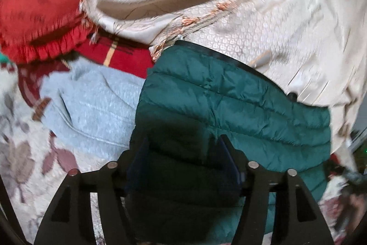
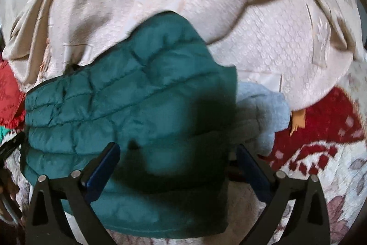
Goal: Fold large clothes
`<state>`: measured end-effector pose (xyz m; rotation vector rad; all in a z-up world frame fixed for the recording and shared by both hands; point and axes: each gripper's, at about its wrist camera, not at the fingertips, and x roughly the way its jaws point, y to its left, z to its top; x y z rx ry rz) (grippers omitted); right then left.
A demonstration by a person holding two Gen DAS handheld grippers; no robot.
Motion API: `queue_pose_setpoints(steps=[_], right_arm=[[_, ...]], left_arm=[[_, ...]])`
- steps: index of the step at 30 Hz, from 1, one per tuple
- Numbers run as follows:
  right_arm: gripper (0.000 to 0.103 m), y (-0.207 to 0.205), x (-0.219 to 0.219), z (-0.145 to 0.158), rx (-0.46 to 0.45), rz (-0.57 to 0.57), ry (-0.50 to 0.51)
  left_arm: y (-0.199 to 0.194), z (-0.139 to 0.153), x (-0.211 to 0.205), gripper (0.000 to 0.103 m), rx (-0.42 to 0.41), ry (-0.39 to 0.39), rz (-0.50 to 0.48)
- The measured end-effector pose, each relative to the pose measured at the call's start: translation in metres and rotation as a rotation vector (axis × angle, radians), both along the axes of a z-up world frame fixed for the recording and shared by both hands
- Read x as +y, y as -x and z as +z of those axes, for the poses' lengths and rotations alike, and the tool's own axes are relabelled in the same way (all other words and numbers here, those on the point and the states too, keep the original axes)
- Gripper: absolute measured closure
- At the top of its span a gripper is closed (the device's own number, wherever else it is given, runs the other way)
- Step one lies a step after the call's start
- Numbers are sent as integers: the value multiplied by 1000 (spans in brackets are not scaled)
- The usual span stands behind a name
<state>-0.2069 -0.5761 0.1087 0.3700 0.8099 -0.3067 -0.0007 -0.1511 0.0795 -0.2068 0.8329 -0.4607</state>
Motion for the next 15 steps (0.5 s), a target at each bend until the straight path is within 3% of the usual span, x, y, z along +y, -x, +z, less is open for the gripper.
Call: queue_pose_setpoints(steps=[6, 11, 15], right_arm=[[0, -9, -29, -32, -2, 3, -134], [0, -20, -37, -46, -29, 50, -195], [0, -30, -38, -53, -37, 84, -238]], left_arm=[[-19, -21, 10, 45, 67, 130, -7], [-24, -29, -8, 30, 37, 92, -68], [-26, -31, -12, 26, 32, 92, -97]])
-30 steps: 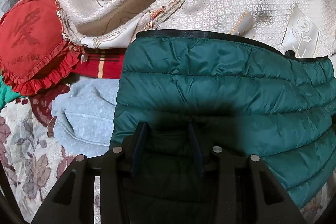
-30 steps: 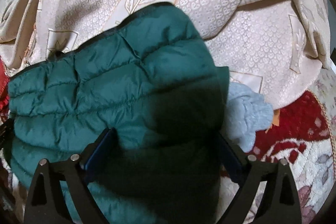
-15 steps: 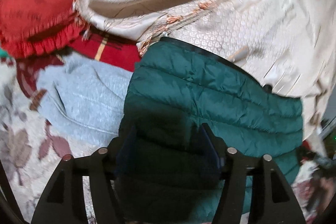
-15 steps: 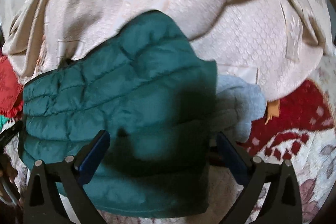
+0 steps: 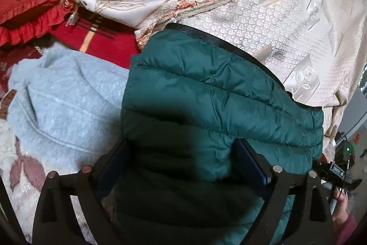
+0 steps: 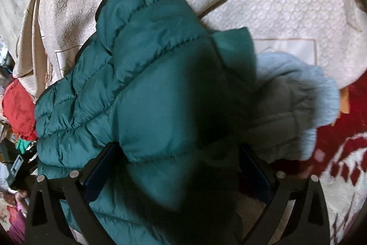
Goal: Fold large clothes
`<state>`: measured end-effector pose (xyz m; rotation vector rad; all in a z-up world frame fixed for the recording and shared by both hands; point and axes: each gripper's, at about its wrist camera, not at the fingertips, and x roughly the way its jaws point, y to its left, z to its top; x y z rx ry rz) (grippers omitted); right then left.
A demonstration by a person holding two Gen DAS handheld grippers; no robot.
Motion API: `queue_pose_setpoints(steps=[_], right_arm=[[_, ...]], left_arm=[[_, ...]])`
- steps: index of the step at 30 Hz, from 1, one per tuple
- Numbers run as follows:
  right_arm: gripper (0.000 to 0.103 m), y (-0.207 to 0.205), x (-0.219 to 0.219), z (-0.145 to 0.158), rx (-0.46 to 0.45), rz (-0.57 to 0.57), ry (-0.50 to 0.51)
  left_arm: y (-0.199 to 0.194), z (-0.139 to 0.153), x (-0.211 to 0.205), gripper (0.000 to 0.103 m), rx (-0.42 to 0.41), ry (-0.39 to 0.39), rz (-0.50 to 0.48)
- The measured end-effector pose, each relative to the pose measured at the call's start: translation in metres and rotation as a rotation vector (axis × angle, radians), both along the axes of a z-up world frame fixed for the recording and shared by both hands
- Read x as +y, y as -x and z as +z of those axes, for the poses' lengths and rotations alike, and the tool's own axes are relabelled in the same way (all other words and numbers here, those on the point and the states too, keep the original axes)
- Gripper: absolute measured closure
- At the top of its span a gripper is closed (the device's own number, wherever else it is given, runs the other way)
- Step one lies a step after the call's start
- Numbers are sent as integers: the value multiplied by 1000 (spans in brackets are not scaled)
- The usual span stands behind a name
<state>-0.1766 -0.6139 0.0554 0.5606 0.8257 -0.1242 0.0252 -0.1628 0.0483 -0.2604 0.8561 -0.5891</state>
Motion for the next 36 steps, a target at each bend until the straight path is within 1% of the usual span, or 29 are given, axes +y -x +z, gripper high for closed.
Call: queue_pose_setpoints(steps=[2, 4, 7, 8, 11, 13, 16, 18, 19, 21, 22, 23, 24, 25, 26, 27, 28, 29, 30, 31, 32, 34, 36], right_arm=[[0, -2, -1, -3, -2, 9, -18], [0, -3, -2, -4, -4, 10, -35], [0, -3, -1, -6, -10, 9, -45], [0, -2, -1, -6, -12, 9, -47], [0, -2, -2, -8, -20, 9, -51], [0, -3, -3, -9, -21, 9, -57], [0, -1, -6, -11, -18, 9, -67], [0, -1, -8, -13, -15, 12, -84], [0, 0, -10, -14, -13, 12, -96], [0, -1, -12, -18, -15, 15, -131], [0, -1, -11, -20, -17, 19, -144], [1, -1, -9, -21, -21, 28, -151], [2, 1, -7, -20, -26, 32, -145], [6, 2, -2, -18, -32, 32, -124], [13, 4, 1, -15, -34, 31, -110], [17, 6, 4, -12, -34, 35, -103], [27, 8, 6, -8, -33, 40, -96], [36, 10, 10, -2, -30, 49, -83], [41, 12, 14, 4, -25, 62, -65], [50, 15, 17, 11, -23, 72, -53], [55, 18, 20, 18, -23, 82, -44], [59, 25, 27, 32, -39, 98, -36], [60, 34, 34, 45, -57, 110, -38]], left_arm=[[-2, 4, 6, 27, 21, 22, 6], [0, 11, 18, 28, 13, 75, 26], [2, 16, 31, 28, -14, 79, 51], [1, 13, 34, 28, -8, 74, 53], [-8, -1, 33, 28, 62, 33, 48], [-11, -9, 31, 28, 97, 56, 41], [-13, -12, 22, 28, 113, 88, 4], [-19, -18, 10, 28, 169, 98, -55], [-23, -23, 7, 28, 209, 107, -69], [-30, -30, 9, 27, 262, 145, -65], [-33, -33, 11, 29, 290, 172, -66], [-33, -34, 13, 35, 293, 188, -59], [-29, -31, 12, 44, 276, 187, -69], [-25, -27, 11, 49, 250, 172, -75], [-20, -23, 9, 57, 215, 150, -81], [-13, -18, 9, 63, 191, 137, -85], [-10, -14, 9, 67, 184, 137, -84], [-7, -11, 11, 73, 182, 142, -82], [-3, -5, 14, 78, 182, 153, -77], [-2, -2, 15, 80, 181, 160, -75], [3, 4, 18, 83, 174, 164, -78], [12, 16, 21, 87, 154, 153, -92], [28, 30, 25, 89, 137, 140, -117]])
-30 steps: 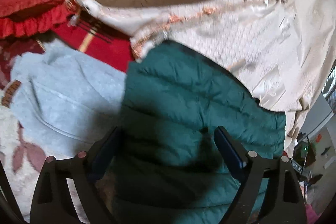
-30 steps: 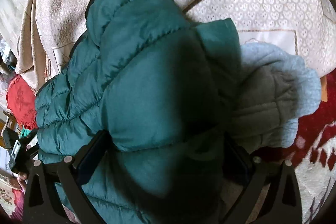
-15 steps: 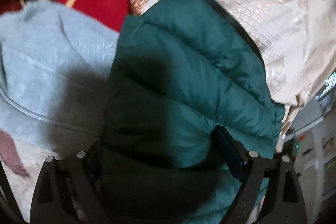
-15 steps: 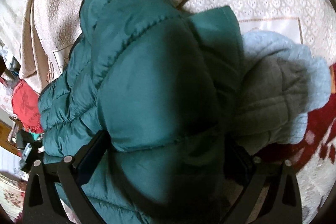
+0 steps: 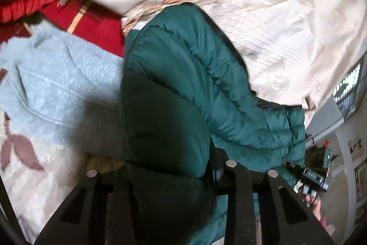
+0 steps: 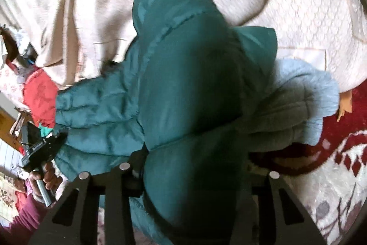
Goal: Fold large clothes
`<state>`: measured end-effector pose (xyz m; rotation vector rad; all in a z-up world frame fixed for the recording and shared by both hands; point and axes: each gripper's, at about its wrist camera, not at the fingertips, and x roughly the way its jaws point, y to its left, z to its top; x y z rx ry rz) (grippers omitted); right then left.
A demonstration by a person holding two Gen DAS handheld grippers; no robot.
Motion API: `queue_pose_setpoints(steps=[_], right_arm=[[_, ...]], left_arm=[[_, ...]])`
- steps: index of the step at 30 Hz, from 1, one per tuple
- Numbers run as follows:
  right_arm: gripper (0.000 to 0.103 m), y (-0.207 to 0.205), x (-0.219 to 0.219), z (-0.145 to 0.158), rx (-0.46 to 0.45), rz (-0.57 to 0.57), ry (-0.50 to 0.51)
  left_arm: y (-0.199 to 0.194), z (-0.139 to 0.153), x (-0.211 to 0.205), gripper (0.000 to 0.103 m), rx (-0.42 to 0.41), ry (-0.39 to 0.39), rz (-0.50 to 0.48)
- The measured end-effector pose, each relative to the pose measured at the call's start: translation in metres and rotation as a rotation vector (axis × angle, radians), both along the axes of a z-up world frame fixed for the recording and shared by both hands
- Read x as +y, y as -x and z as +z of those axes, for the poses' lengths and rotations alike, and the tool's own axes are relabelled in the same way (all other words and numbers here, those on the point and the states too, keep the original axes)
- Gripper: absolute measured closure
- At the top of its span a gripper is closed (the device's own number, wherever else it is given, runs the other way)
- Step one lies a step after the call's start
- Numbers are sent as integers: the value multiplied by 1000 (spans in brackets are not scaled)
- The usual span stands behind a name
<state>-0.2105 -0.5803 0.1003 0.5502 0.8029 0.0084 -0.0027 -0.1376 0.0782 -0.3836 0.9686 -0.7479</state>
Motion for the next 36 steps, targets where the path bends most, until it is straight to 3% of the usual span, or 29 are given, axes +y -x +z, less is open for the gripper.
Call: queue_pose_setpoints(steps=[5, 8, 10, 12, 13, 15, 17, 21, 27, 30, 36], right_arm=[[61, 37, 17, 22, -30, 20, -43], [61, 69, 27, 25, -28, 33, -100], [60, 86, 36, 17, -1, 36, -130], [56, 100, 44, 4, 53, 17, -141], [47, 106, 46, -4, 73, 0, -128], [31, 112, 46, -25, 133, -68, -101], [12, 107, 48, -39, 190, -115, -42], [10, 106, 58, -34, 194, -167, 32], [10, 133, 70, 17, 165, -241, 232], [10, 137, 85, 39, 119, -246, 264], [9, 139, 126, 53, 74, -203, 339]], left_arm=[[43, 25, 22, 90, -31, -4, -54], [69, 30, 42, 90, -1, -22, -69], [83, 21, 51, 89, 45, -82, -64], [91, 9, 48, 79, 53, -173, -31], [92, 5, 44, 75, 44, -205, -19], [94, -9, 40, 51, 39, -281, 19], [97, -13, 42, 40, 26, -303, 65], [114, 6, 42, 39, -40, -374, 129], [148, 37, 40, 39, -178, -450, 191], [162, 53, 31, 39, -248, -463, 218], [183, 60, 5, 39, -348, -516, 230]])
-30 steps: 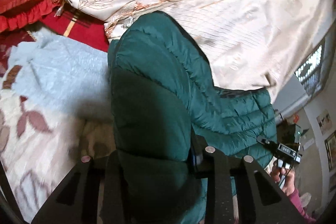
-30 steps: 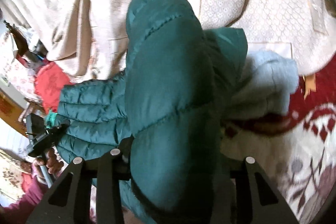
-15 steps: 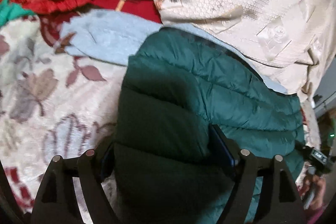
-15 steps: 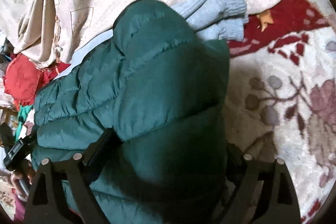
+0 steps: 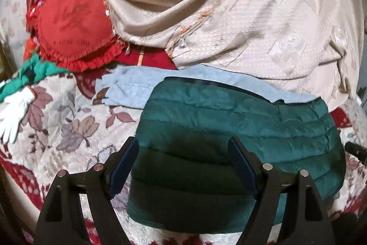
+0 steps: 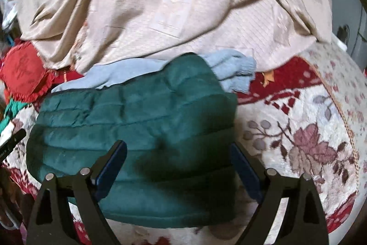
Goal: Fold large clothes
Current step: 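Open both tools to release the folded jacket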
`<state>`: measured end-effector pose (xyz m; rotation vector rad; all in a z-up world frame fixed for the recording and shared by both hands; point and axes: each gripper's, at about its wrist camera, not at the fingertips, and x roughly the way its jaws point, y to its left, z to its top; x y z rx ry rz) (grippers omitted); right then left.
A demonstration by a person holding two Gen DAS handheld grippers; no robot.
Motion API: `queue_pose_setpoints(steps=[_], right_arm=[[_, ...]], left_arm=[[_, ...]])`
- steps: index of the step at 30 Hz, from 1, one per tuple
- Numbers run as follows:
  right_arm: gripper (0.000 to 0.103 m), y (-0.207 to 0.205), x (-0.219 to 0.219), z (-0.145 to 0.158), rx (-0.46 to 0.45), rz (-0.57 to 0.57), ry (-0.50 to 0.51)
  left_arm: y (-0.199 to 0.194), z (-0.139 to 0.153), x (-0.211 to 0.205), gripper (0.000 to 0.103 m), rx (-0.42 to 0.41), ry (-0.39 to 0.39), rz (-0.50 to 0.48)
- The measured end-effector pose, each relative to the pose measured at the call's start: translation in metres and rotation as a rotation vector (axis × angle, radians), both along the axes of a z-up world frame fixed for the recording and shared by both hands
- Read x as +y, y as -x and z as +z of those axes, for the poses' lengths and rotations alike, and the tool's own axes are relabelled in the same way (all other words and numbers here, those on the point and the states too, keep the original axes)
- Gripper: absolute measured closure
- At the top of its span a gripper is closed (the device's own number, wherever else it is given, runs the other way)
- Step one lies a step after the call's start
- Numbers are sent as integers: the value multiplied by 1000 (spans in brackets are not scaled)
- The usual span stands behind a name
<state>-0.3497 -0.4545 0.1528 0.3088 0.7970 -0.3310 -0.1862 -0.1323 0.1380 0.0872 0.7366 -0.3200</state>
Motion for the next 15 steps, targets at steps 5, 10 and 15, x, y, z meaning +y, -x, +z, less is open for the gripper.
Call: queue_pose_setpoints(steps=[5, 10, 15], right_arm=[[9, -9, 42, -3, -44, 29, 23], [7, -19, 69, -9, -44, 44, 49], [7, -17, 79, -11, -55, 44, 52]], left_arm=[[11, -7, -19, 39, -8, -30, -12], [21, -10, -27, 39, -12, -28, -19], [29, -15, -35, 39, -21, -53, -20]])
